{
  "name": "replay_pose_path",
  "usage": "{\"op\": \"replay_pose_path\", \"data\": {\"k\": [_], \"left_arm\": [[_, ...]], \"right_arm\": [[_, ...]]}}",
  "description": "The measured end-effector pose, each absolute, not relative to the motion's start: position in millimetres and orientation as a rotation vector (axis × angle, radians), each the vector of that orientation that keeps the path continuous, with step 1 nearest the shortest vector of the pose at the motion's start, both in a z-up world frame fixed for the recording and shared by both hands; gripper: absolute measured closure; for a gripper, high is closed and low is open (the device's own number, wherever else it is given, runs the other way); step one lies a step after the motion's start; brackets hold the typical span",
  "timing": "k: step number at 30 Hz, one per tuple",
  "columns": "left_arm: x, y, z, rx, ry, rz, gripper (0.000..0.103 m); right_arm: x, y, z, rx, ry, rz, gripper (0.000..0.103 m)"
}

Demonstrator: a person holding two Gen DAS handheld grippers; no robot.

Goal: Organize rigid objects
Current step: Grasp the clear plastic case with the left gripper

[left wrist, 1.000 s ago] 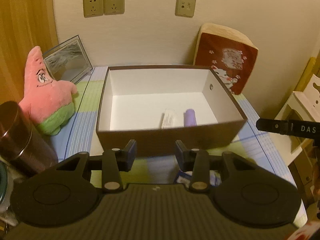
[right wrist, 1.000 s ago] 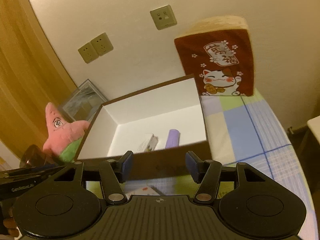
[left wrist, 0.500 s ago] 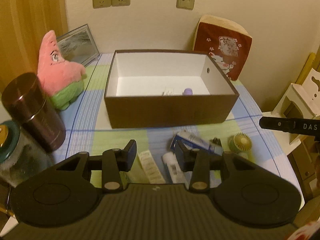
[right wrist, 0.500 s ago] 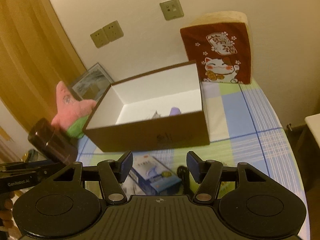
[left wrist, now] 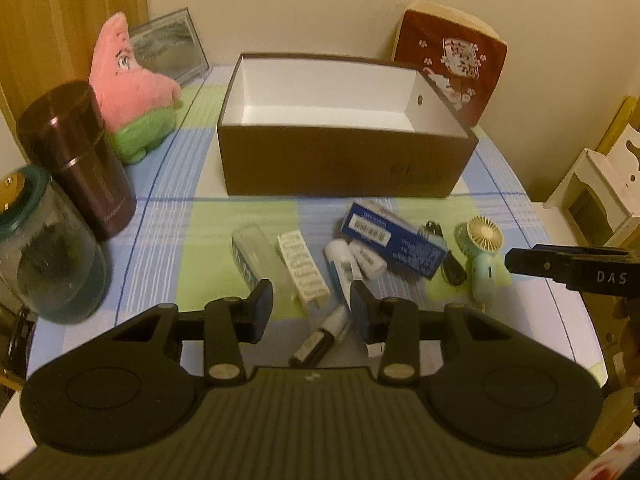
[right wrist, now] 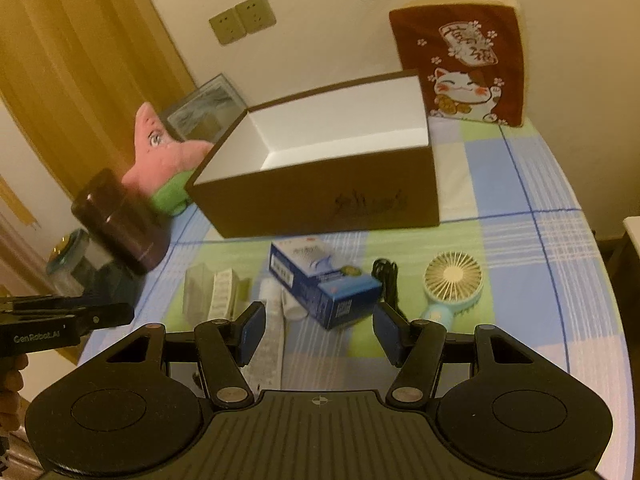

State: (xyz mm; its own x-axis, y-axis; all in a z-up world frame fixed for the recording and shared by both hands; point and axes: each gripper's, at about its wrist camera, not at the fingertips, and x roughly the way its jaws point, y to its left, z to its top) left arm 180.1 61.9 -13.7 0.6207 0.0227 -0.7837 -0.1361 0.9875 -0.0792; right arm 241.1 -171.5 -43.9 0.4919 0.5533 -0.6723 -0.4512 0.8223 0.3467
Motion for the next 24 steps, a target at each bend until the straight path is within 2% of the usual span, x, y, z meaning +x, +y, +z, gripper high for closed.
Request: {"op": "replay_pose_path", "data": {"k": [24], "left_arm": [[192.0, 73.2, -61.9, -0.173, 0.978, 0.117, 0.064]], "right_arm": [[247.7, -118.3, -88.2, 0.068, 0.965, 0.650, 0.043]]}}
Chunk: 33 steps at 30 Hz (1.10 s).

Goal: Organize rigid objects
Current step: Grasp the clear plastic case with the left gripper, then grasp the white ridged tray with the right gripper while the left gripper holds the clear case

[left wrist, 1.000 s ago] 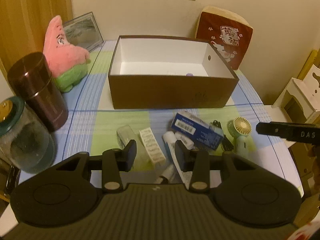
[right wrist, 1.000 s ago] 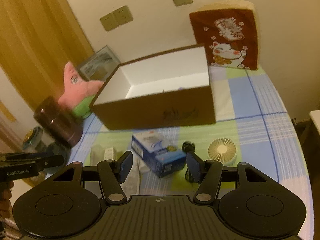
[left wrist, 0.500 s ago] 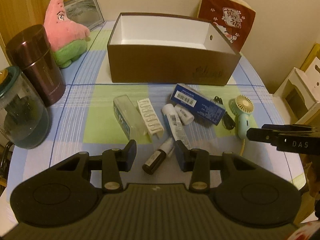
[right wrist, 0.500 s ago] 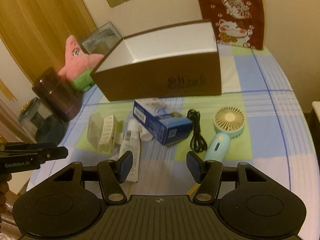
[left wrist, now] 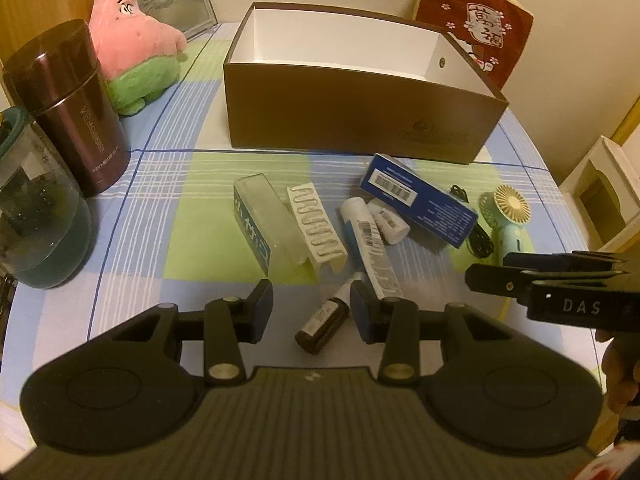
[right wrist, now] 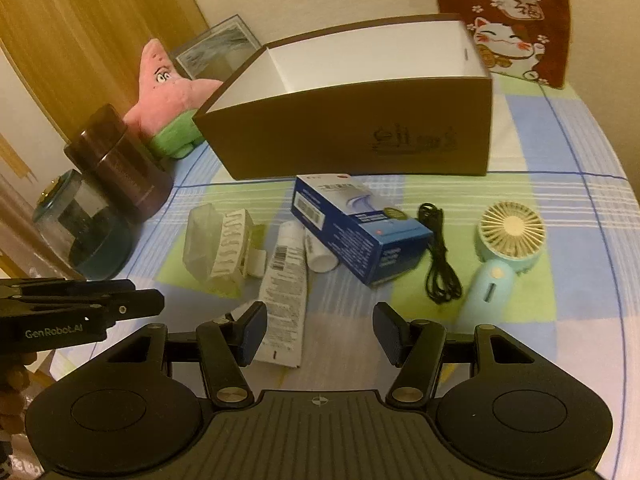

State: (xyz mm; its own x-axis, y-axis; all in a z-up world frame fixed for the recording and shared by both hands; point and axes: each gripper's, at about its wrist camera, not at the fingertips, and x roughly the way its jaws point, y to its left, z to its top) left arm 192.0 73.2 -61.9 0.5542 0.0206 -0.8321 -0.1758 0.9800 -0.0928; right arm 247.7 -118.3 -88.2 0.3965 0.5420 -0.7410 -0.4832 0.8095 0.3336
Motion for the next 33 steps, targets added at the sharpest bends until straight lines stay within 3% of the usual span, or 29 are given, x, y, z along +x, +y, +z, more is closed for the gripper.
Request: {"op": "replay_pose_path", "data": {"k": [22, 33], "left_arm": [[259.4, 101.6, -103.1, -0.182, 1.036, 0.139, 0.063], [263.0, 116.5, -110.0, -0.110, 1.038, 0.145, 0.075]], "right_arm": [[288.9, -78.0, -107.3, 0.070, 1.008, 0.613, 0.044], [292.4, -53.4, -105.5, 0.046, 1.012, 0.666, 0.044]]}}
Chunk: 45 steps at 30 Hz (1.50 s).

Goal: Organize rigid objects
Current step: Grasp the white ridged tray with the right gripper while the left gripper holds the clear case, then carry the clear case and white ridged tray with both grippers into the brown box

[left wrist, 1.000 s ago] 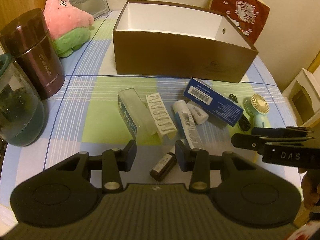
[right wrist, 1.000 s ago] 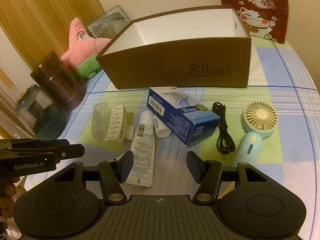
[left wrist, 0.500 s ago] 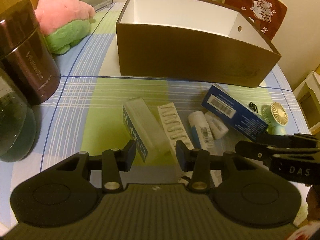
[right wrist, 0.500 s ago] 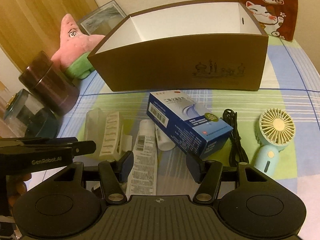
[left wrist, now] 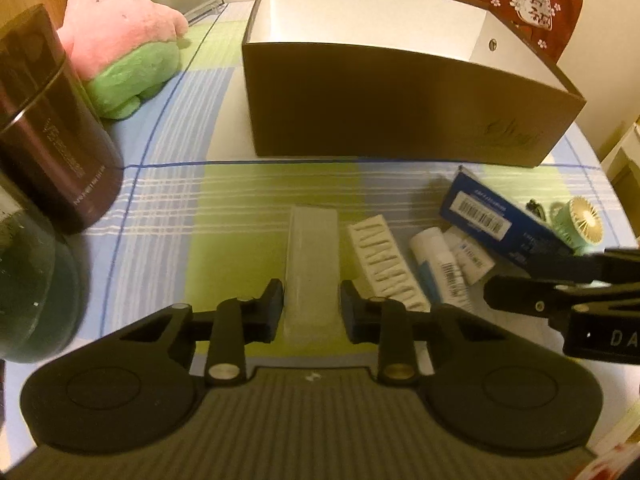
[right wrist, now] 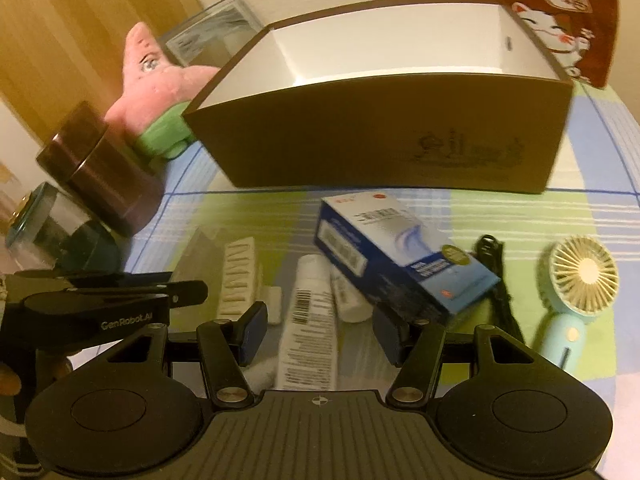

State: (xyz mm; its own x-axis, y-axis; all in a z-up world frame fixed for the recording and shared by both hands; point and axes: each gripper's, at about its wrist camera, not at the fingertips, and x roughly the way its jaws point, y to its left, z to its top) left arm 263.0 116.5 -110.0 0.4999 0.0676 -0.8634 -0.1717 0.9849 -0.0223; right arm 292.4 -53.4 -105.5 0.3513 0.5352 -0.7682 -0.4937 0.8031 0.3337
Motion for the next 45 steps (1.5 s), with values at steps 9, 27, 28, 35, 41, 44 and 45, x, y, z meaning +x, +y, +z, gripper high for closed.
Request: {"op": "replay_pose_path", "data": {"k": [9, 27, 28, 35, 41, 44, 45], "left_arm": [[244.6, 134.7, -109.1, -0.081, 1.042, 0.211, 0.075], [267.0, 149.1, -121.7, -0.030, 1.082, 0.083, 0.075], [267.7, 149.7, -122.6, -0.034, 1.084, 0.078, 0.075], [270.1, 149.9, -123.8, -0.029, 1.081, 0.070, 0.075], [267.2, 154.9, -119.5, -0.028, 1.061, 0.084, 0.075], [264.9, 160.1, -113.9, -0.035, 1.046, 0.094, 0.075], [264.1, 161.3, -111.5, -0.036, 1.040, 0.097, 0.075]], "right_arm": [[287.7, -17.2, -107.8, -0.024, 1.012, 0.754, 0.044], [288.9, 39.7, -135.2, -0.165, 1.038, 0.757, 0.061], [289.6, 41.4, -136.6, -0.172, 1.040, 0.750, 0.063], [290.9, 47.5, -140.7, -0.201, 1.033, 0.728, 0.075], [287.8, 43.9, -136.8, -0.179, 0.998, 0.717, 0.075], [287.4, 41.5, -131.7, -0.148, 0.987, 0.714, 0.075], [287.1, 40.8, -129.2, -0.137, 0.983, 0.713, 0.075]]}}
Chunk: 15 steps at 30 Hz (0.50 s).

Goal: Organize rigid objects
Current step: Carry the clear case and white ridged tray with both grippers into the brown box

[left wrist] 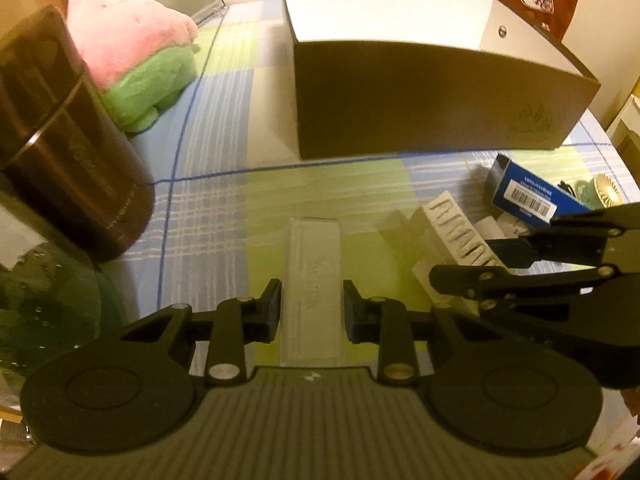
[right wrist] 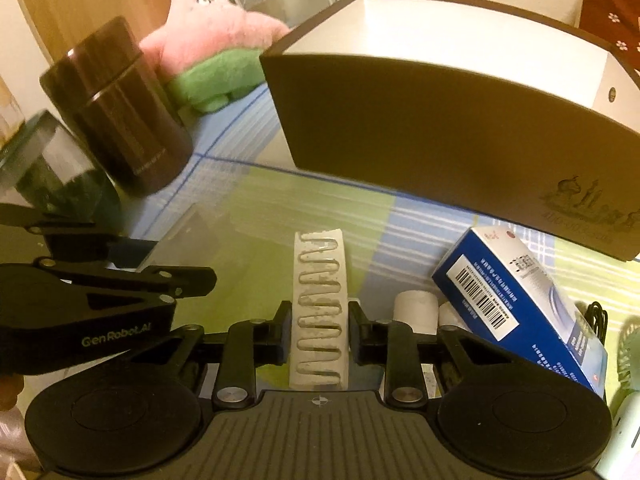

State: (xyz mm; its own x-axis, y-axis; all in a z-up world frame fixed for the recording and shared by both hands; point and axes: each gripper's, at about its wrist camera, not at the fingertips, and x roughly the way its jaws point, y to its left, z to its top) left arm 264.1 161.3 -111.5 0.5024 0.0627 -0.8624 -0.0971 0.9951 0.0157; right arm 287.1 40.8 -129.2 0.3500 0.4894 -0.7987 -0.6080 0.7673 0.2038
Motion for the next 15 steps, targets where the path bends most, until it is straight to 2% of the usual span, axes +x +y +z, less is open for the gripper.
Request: {"op": "replay_pose_path", "data": {"k": [15], "left_arm": [[265.8, 151.6, -34.9, -0.052, 0.872, 0.108, 0.075]], "right_arm": [[294.9, 3.4, -61.0, 0.031, 0.856, 0.753, 0.075]]}}
